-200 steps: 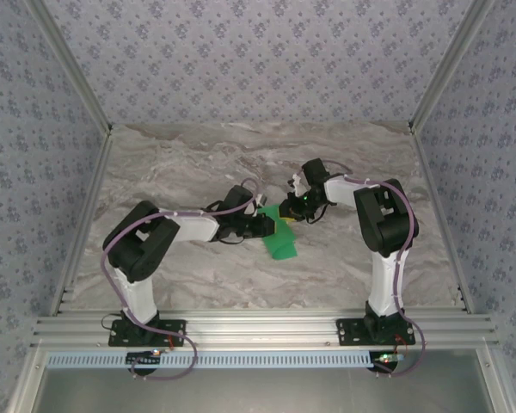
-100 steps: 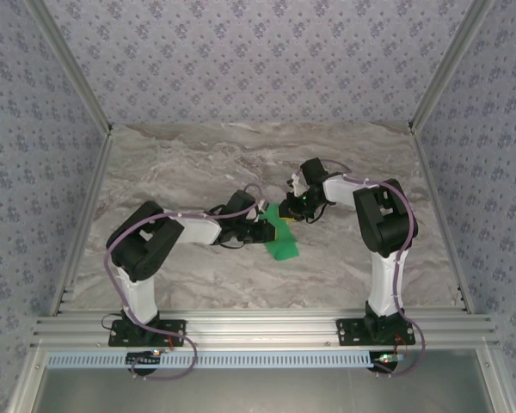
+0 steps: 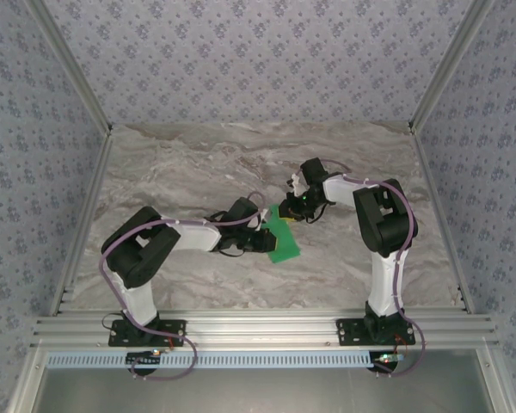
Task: Fold a paper plane with a square sheet of paper (fold left side to right side)
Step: First fold the square sheet of paper in half at the center of the table.
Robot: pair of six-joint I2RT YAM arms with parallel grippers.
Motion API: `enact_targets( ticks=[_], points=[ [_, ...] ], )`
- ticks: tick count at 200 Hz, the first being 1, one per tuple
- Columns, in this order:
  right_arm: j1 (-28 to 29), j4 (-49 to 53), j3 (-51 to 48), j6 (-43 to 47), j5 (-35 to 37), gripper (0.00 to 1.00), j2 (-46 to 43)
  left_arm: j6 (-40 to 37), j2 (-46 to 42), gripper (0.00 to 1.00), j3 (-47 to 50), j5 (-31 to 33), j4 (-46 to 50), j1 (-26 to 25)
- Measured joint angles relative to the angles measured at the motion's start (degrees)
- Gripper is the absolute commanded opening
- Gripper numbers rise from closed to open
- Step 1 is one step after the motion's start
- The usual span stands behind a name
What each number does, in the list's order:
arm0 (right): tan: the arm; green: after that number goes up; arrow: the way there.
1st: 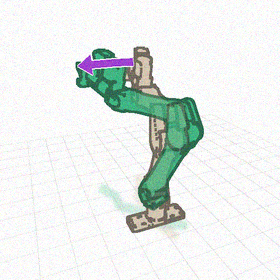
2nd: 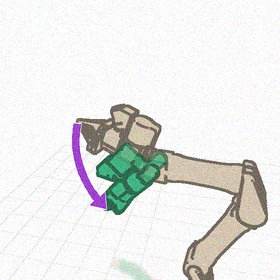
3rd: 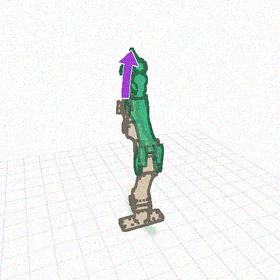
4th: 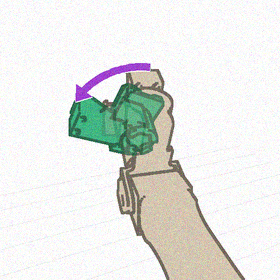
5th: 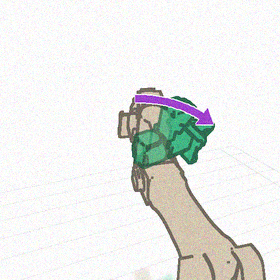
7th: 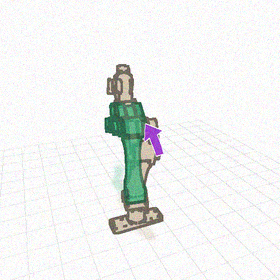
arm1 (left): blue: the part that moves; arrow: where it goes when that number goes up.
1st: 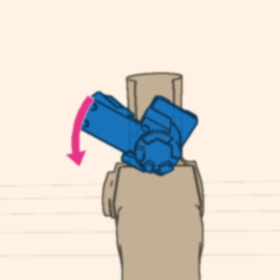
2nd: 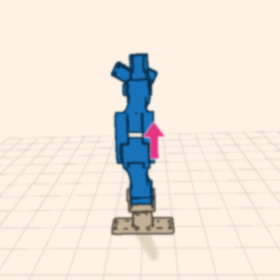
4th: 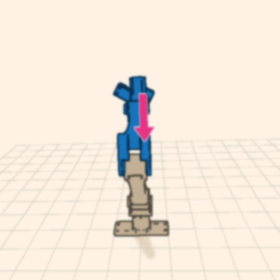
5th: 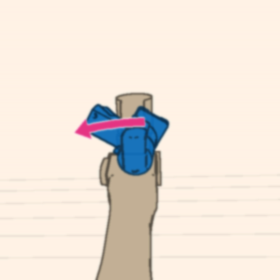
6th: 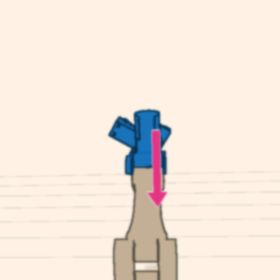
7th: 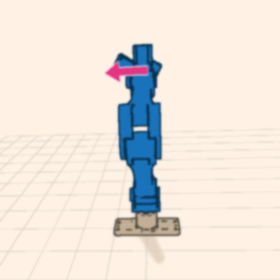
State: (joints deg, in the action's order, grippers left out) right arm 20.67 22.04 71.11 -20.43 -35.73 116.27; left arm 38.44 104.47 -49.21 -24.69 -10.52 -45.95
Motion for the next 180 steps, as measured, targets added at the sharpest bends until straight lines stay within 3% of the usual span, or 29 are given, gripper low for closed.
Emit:
enact_targets(
  ticks=[180],
  points=[
    [0.0,0.1,0.0,0.0,0.0,0.13,0.0,3.3,-3.2,0.14,4.6,2.0,-1.2,-8.0]
  ],
)
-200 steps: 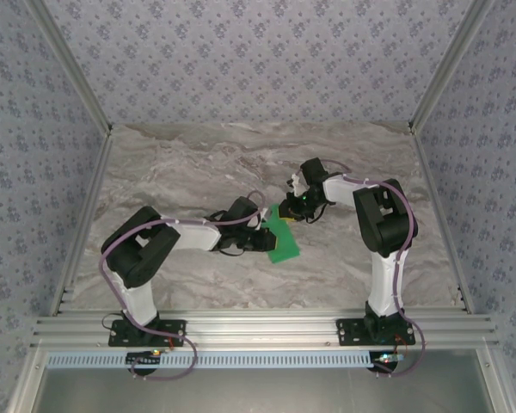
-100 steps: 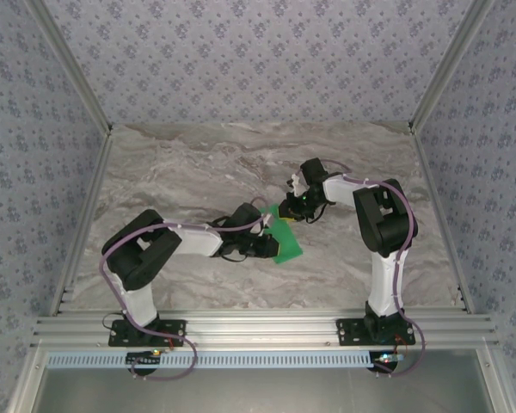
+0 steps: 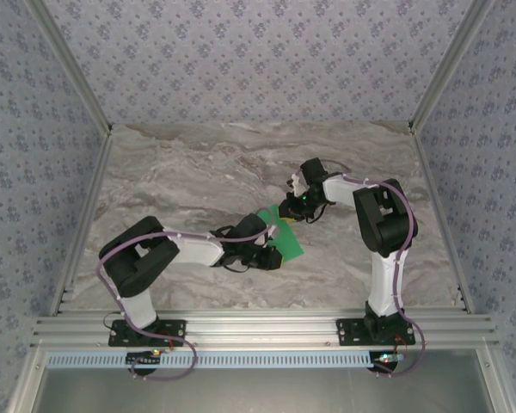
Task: Fold a paper plane with a square sheet of paper (fold left side to right side)
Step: First fold the square sheet of paper in half at the center of the table, then hold the square sheet of paper at the center of the table.
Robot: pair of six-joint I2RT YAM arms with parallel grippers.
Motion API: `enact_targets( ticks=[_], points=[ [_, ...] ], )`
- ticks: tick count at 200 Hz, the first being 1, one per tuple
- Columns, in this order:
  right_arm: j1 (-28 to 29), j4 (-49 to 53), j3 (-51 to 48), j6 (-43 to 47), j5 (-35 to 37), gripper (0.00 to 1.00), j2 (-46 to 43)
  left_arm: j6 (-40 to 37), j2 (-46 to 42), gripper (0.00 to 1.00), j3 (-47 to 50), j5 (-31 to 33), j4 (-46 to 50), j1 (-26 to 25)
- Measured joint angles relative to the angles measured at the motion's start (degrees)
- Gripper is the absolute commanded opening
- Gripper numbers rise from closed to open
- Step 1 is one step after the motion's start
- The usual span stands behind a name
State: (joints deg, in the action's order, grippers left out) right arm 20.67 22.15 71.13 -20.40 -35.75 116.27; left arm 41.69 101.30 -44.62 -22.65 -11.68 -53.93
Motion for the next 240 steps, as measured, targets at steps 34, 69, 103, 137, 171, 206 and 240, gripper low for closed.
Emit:
enact_targets(
  ticks=[34,69,103,137,171,206,240],
  points=[
    [0.0,0.0,0.0,0.0,0.0,0.13,0.0,0.4,-2.2,0.14,1.8,-0.1,1.2,-0.6],
    [0.0,0.0,0.0,0.0,0.0,0.13,0.0,0.4,-7.1,0.14,2.1,-0.5,2.2,0.6],
    [0.0,0.0,0.0,0.0,0.0,0.13,0.0,0.4,-8.0,0.15,0.7,-1.0,1.5,4.3],
    [0.1,0.1,0.0,0.0,0.0,0.13,0.0,-0.1,-2.1,0.15,-5.2,-1.4,1.6,5.5],
    [0.2,0.1,0.1,0.0,-0.1,0.14,0.0,-0.1,3.0,0.15,-7.6,-2.2,1.7,5.4],
    [0.2,0.0,0.1,-0.1,-0.5,0.14,0.0,-0.1,4.9,0.15,-7.6,-2.1,2.8,4.9],
    [0.0,0.4,0.6,-0.3,-0.8,0.16,-0.1,0.6,5.4,0.15,-7.7,-1.4,3.0,4.0]
  ],
)
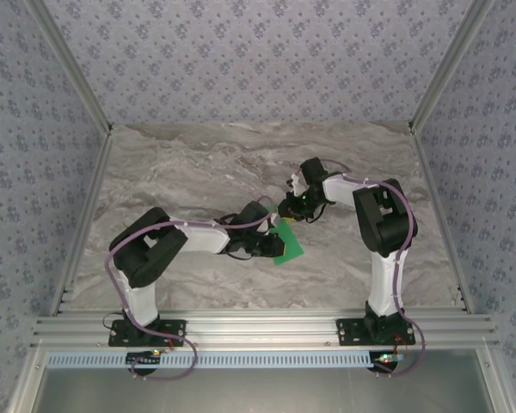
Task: Fold a paper plane with a square sheet of paper (fold left side to right side)
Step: Hold the square sheet of paper at the center of the table.
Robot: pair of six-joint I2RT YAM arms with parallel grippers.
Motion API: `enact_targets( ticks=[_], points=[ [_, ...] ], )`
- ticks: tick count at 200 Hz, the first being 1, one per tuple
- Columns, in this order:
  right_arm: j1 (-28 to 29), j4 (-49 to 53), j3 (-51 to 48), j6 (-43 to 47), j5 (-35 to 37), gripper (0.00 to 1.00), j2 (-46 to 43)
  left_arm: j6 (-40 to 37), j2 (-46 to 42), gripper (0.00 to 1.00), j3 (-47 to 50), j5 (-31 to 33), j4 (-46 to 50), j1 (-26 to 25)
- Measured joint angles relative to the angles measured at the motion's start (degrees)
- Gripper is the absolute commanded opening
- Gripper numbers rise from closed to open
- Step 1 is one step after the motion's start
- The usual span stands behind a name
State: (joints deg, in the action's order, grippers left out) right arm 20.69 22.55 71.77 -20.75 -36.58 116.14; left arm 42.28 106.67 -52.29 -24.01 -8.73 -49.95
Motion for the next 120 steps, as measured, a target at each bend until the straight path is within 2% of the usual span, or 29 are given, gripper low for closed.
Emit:
enact_targets(
  ticks=[22,41,77,120],
  points=[
    [-0.7,0.1,0.2,-0.4,0.2,0.20,-1.1,0.8,0.0,0.14,-0.1,0.5,0.3,0.0],
    [-2.2,0.7,0.6,-0.7,0.5,0.28,-4.2,1.3,0.0,0.14,-0.1,0.9,0.5,-0.1],
    [-5.4,2.2,-0.5,0.4,2.2,0.28,-15.5,2.0,0.0,0.14,-0.2,1.2,0.8,-0.1],
    [-5.2,3.3,-14.9,1.7,2.5,0.12,-29.6,2.4,0.0,0.13,-0.3,1.4,1.1,-0.1]
  ],
)
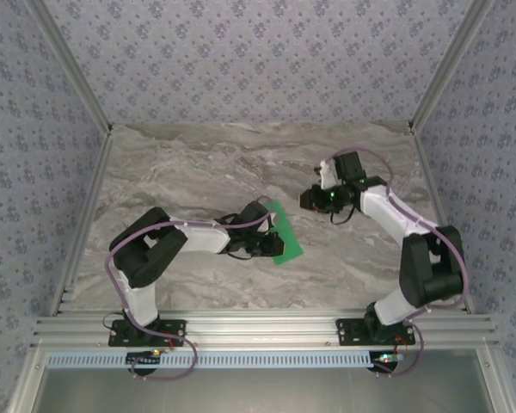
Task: Fold a paper plane with a square sheet of paper (fold left side to right side)
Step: Hold the square sheet of paper at the center of the table, then first fold the square sheet of paper in half at the center of the table.
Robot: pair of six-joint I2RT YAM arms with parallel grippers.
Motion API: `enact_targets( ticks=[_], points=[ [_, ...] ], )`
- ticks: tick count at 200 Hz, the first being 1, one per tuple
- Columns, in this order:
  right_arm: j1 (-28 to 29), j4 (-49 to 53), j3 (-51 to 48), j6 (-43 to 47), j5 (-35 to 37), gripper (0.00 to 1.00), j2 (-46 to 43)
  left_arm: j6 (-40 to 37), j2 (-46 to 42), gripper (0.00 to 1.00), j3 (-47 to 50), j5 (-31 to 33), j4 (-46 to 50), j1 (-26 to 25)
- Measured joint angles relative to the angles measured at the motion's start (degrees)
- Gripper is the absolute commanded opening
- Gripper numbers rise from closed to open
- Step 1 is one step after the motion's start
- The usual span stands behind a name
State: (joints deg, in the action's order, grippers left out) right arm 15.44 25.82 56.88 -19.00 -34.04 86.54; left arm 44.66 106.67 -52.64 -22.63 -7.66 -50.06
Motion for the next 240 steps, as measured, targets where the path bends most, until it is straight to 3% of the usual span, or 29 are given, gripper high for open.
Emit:
enact_targets(
  ticks=[45,97,153,240],
  points=[
    [5.3,-1.9,-12.0,-2.8,-1.2,0.10,1.7,0.0,0.0,0.13,-0.1,0.4,0.2,0.0],
    [8.3,-4.8,-11.7,-4.1,0.2,0.10,9.3,0.0,-0.1,0.13,-0.1,1.0,0.4,-0.2],
    [8.3,-3.1,-10.5,-3.0,1.3,0.10,10.2,0.0,-0.1,0.13,-0.2,1.4,0.6,0.2],
    [8.5,-3.0,-10.4,-1.9,1.7,0.10,10.3,0.5,-0.1,0.13,-0.1,-0.6,1.3,6.7]
  ],
)
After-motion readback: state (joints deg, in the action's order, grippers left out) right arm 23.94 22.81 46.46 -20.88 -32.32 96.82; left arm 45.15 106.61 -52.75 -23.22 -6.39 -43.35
